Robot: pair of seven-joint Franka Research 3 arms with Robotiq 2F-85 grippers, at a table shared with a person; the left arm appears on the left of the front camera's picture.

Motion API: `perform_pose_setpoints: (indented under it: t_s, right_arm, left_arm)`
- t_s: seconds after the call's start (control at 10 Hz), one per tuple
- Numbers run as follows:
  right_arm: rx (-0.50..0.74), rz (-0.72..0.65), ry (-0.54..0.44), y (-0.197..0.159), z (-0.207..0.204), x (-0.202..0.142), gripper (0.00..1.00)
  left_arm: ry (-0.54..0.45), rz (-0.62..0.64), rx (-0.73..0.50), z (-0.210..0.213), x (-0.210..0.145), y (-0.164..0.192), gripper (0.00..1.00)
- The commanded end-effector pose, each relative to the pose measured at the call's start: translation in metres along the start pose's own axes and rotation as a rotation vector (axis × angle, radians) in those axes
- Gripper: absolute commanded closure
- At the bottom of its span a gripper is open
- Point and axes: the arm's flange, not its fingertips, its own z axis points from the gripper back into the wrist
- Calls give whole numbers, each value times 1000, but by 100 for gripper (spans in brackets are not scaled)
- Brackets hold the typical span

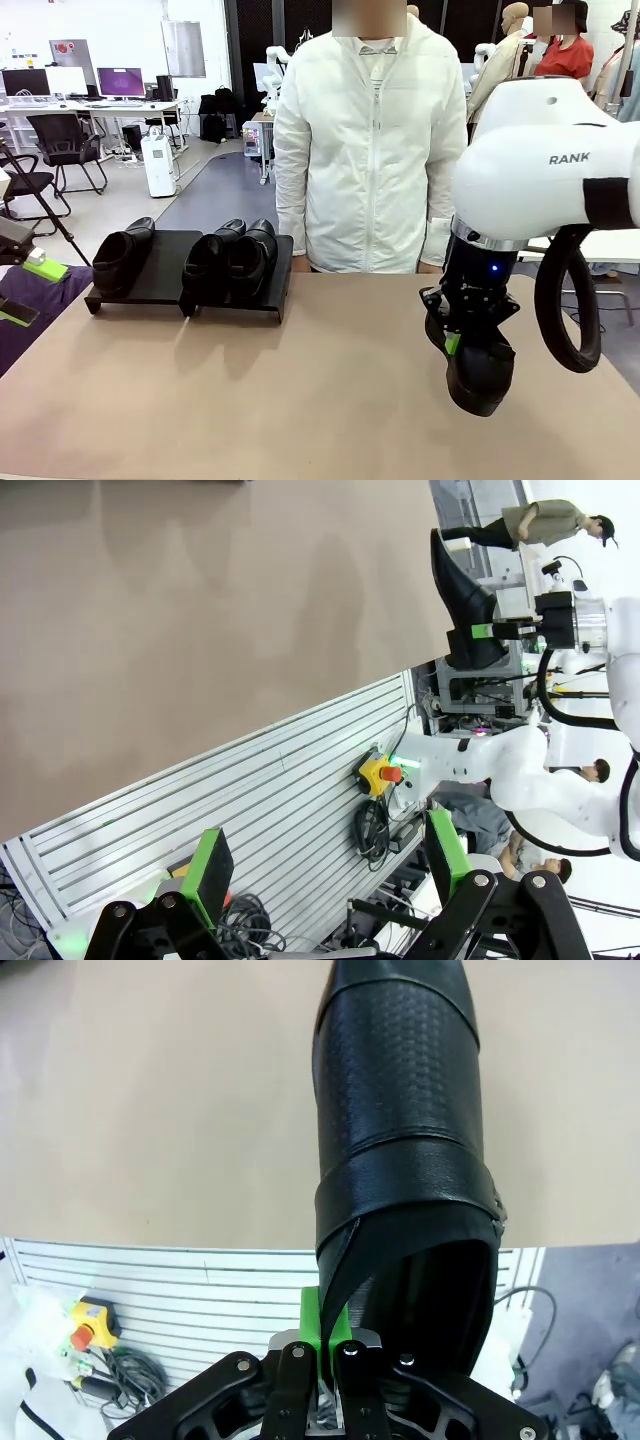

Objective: Organize the shoes by placing them on the stand.
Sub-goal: Pick up one Shoe and place it in the middle of the table.

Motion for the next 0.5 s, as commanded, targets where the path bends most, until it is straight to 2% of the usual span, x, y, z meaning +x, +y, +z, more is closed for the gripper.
perform_pose_setpoints:
  t_s: [0.0, 0.2, 0.4]
  right_arm:
    - [4, 11, 9, 6, 9, 6, 100]
    - [-2, 3, 4, 2, -1, 1, 100]
    - [-77, 16, -158, 79, -10, -33, 100]
  left_arm:
    - [-10, 1, -20, 0, 0, -1, 0]
    - [-10, 1, -20, 0, 0, -1, 0]
    - [-10, 1, -20, 0, 0, -1, 0]
